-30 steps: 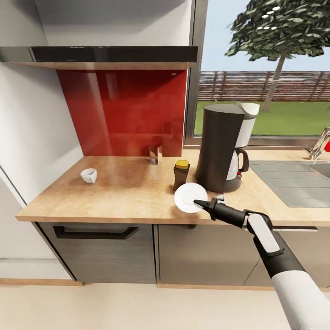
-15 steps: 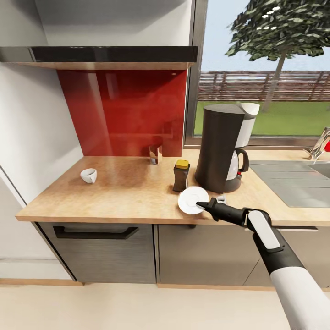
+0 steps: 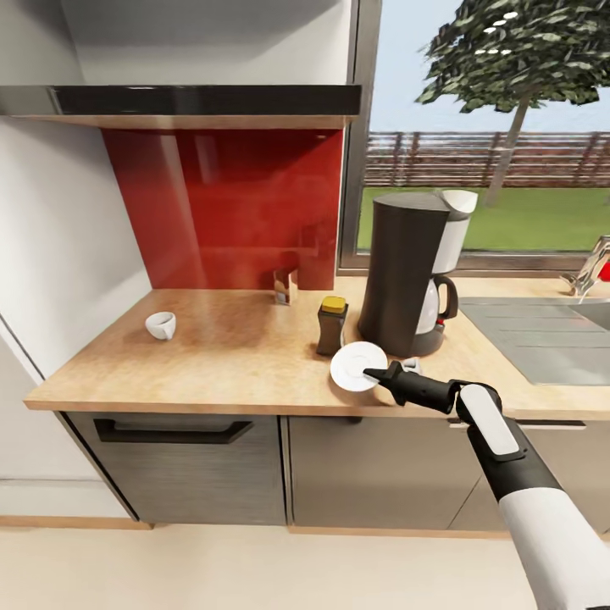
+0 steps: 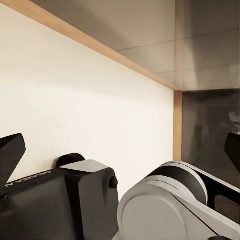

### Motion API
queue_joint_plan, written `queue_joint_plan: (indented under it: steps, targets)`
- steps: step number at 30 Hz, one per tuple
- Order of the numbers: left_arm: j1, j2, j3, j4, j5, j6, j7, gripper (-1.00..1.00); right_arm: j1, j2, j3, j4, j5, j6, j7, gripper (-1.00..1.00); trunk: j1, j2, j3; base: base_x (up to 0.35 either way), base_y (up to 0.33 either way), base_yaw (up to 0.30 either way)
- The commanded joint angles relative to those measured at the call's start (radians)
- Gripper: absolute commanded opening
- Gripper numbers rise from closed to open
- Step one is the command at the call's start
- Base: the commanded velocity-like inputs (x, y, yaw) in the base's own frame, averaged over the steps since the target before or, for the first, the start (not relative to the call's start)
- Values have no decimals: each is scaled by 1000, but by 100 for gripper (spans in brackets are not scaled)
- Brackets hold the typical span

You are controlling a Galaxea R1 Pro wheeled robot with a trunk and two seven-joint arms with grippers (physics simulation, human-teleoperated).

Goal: Set up a coffee station on the kitchen countertop: keep the coffee maker on the countertop, move the bottle of coffee from the kitchen shelf to the counter next to the coffee maker, place a paper coffee filter on top of the coffee maker, put the saucer next to the coffee maker with the coffee cup on the saucer, and place the electric kettle next to the coffee maker.

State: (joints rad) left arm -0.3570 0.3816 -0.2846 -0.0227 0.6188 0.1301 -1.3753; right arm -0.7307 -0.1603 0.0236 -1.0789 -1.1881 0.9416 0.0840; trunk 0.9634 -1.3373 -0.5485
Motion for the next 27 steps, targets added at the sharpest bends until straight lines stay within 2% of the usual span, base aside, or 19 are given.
queue_joint_plan:
  steps: [1, 7, 9, 12, 16, 27]
  targets:
    - [0, 0, -8, 0, 9, 10, -4, 100, -1, -1, 1, 0, 6, 2, 11, -100, 0, -1, -1, 114, -117, 0]
    - [0, 0, -8, 0, 9, 11, -3, 100, -1, -1, 1, 1, 5, 1, 3, -100, 0, -1, -1, 42, -38, 0]
    - [0, 0, -8, 0, 9, 11, -3, 100, -2, 0, 1, 1, 2, 0, -44, -100, 0, -1, -1, 6, -5, 0]
    - [0, 0, -8, 0, 9, 11, -3, 100, -2, 0, 1, 1, -19, -2, -75, -100, 0, -1, -1, 2, -2, 0]
    - [0, 0, -8, 0, 9, 11, -3, 100, -3, 0, 1, 1, -33, -3, -83, -100, 0, -1, -1, 0, 0, 0]
    - [0, 0, -8, 0, 9, 11, -3, 100, -3, 0, 1, 1, -36, -3, -86, -100, 0, -1, -1, 19, -40, 0]
